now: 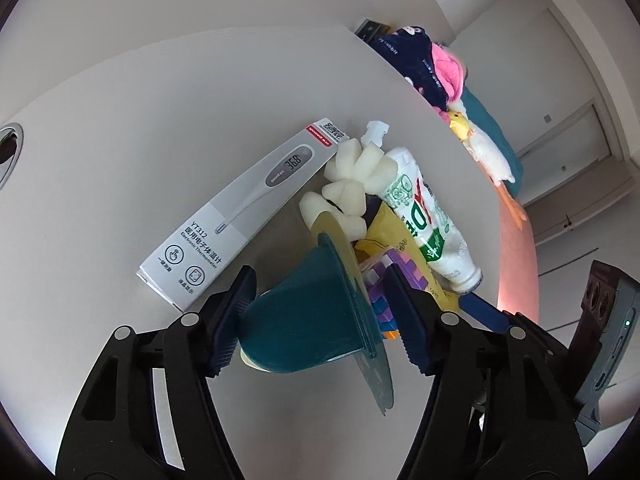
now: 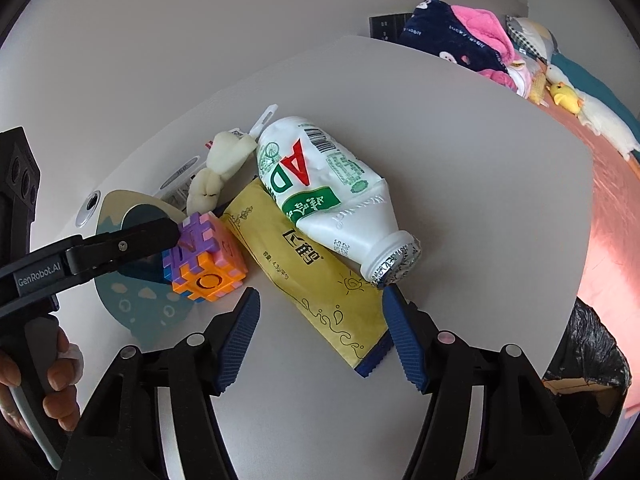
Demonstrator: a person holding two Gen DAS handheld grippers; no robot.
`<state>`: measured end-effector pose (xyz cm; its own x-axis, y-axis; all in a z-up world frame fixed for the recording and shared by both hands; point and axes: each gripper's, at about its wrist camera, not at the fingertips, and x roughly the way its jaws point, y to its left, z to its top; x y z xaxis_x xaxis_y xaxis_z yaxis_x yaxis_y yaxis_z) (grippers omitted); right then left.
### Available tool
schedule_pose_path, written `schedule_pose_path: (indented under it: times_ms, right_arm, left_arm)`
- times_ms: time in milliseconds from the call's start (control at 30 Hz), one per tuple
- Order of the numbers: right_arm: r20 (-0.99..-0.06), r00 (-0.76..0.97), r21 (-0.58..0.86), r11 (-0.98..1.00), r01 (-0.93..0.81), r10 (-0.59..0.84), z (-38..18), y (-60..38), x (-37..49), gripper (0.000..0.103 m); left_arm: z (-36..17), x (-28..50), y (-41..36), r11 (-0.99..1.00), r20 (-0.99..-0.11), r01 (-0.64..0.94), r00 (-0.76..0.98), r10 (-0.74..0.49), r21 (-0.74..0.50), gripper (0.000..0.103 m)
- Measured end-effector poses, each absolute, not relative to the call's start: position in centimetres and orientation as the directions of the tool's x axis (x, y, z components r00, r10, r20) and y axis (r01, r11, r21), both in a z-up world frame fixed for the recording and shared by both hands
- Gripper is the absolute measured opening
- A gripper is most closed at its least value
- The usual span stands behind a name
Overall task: Collect trash
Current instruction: 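Grasp the teal card with the left tool while the right tool grasps the yellow packet, then carry the teal card and yellow packet over the black trash bag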
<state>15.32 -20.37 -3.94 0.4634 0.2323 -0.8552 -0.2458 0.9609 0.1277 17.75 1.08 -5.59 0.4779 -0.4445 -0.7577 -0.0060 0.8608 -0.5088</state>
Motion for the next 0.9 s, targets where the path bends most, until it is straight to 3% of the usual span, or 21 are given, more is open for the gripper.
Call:
schedule_pose_path:
  times_ms: [67, 200, 300, 400, 467, 500, 900]
  right_arm:
    - [-0.858, 0.461, 0.116, 0.960, -0.253, 0.225, -4.2, -20.1, 15.8, 0.061]
    - [-0.863, 0.459, 0.107, 0.963, -0.246, 0.213, -4.7, -19.9, 16.6, 0.060]
    - [-0.866, 0.458, 0.098, 0.966, -0.240, 0.202, -5.4, -19.9, 17.2, 0.054]
    - [-0.856, 0.486, 0.061, 0.968, -0.242, 0.175, -5.5, -19.6, 17.4, 0.038]
    - [-0.847, 0.481, 0.111, 0.959, -0.259, 0.228, -5.3, -19.9, 17.2, 0.020]
    - [-0.839, 0.465, 0.169, 0.948, -0.271, 0.282, -5.2, -20.1, 17.2, 0.018]
    - [-0.807, 0.489, 0.250, 0.942, -0.222, 0.330, -3.0, -22.3, 14.1, 0.016]
  left_arm:
    - [-5.3, 17.6, 1.4, 0.858, -0.754, 0.003, 0.477, -0.452, -0.513, 0.055]
    - [-5.4, 17.2, 1.7, 0.851, -0.752, 0.013, 0.462, -0.471, -0.526, 0.055]
    - [-5.3, 17.2, 1.5, 0.858, -0.753, 0.020, 0.469, -0.462, -0.513, 0.055]
    - [-5.3, 17.4, 1.0, 0.858, -0.753, 0.032, 0.463, -0.467, -0.512, 0.055]
    - [-5.1, 17.3, 0.7, 0.865, -0.758, 0.045, 0.462, -0.461, -0.499, 0.053]
    - [-4.9, 17.2, 0.6, 0.872, -0.762, 0.047, 0.465, -0.451, -0.487, 0.053]
    - [-1.2, 14.9, 0.4, 0.873, -0.712, 0.097, 0.539, -0.450, -0.478, 0.052]
